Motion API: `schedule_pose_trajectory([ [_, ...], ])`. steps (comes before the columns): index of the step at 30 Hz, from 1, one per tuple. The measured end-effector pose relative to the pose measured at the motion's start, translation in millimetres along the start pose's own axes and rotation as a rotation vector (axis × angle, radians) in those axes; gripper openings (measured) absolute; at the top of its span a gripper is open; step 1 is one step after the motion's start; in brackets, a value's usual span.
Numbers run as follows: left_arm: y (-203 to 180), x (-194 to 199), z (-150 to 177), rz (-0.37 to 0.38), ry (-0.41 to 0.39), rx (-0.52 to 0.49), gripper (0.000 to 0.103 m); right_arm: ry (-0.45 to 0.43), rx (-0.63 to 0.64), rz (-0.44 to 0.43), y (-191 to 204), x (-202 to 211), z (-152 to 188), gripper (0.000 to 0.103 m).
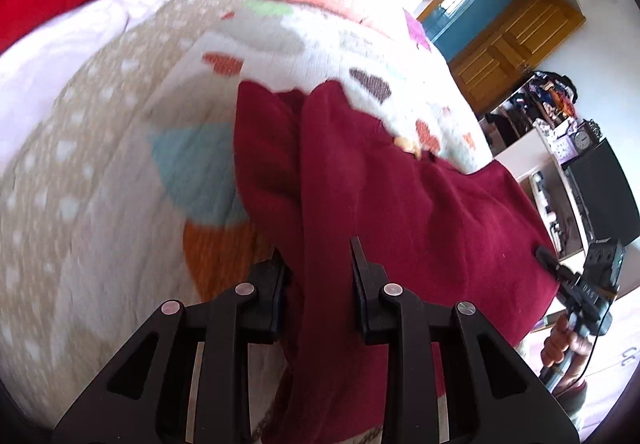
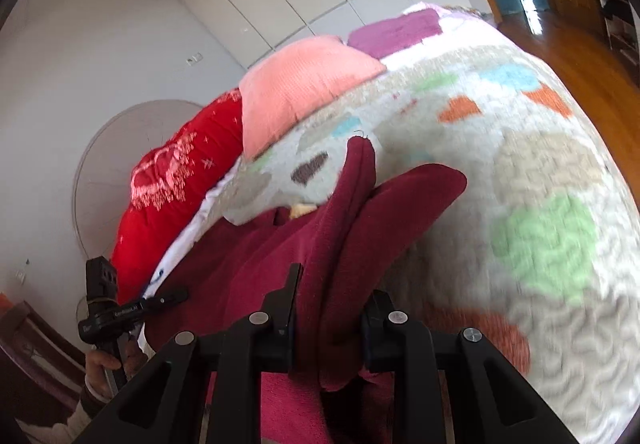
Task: Fold small clothes
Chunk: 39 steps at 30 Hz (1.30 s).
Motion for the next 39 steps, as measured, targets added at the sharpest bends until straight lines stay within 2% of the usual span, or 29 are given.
schedule_pose_trajectory([
  [4,2,-5,10,-0.049,0.014,-0.002,0.028,0.054,-0.079,0.058,-33,-6,38,0.024],
  [6,7,-3,11,-0.052,0.026,0.036,0.035,0.072,-0.109,0.089,-43,-10,43,0.028],
  [8,13,5,12,-0.064,0.02,0.056,0.036,0.044,-0.085,0.149,-46,-1,36,0.044],
  [11,22,24,5,-0.105,-0.034,0.062,0.036,-0.043,-0.023,0.224,-41,22,16,0.045],
  [14,23,32,-8,-0.123,-0.075,0.07,0.036,-0.084,-0.005,0.178,-27,32,-1,0.045],
  [15,22,32,-11,-0.12,-0.078,0.074,0.036,-0.079,0.001,0.17,-23,29,-4,0.046],
  [18,13,23,-25,-0.116,-0.083,0.064,0.036,-0.029,0.026,0.221,-21,1,-11,0.048],
  [22,1,0,-43,-0.158,-0.081,0.016,0.036,0.016,0.042,0.284,-31,-41,-23,0.048],
  [23,-1,-8,-47,-0.167,-0.076,0.003,0.036,0.022,0.045,0.296,-35,-49,-26,0.045],
  [24,-2,-15,-50,-0.181,-0.069,-0.005,0.036,0.024,0.055,0.305,-37,-56,-30,0.038],
  [25,-1,-23,-53,-0.204,-0.06,-0.018,0.036,0.031,0.074,0.317,-39,-62,-33,0.021],
  [26,1,-31,-57,-0.246,-0.048,-0.036,0.036,0.043,0.098,0.342,-41,-68,-35,0.01],
  [28,10,-46,-61,-0.323,-0.026,-0.069,0.036,0.052,0.132,0.378,-44,-75,-38,0.009],
  [31,21,-55,-66,-0.346,-0.038,-0.064,0.04,0.068,0.184,0.455,-53,-80,-38,0.009],
  [35,32,-59,-68,-0.312,-0.054,-0.015,0.041,0.073,0.127,0.461,-75,-85,-33,0.009],
  [39,30,-53,-67,-0.292,-0.063,0.002,0.041,0.054,0.107,0.464,-72,-79,-34,0.009],
])
Point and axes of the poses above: each gripper's, at about its wrist camera, not at the fingertips, and x roughly against the way its jaws point, y to its left, z to its underside, the point moved 10 cm from there along -x, roughly the way its jaws point, and after that the axes turned 3 degrees about -x, right-handed, at the moved point
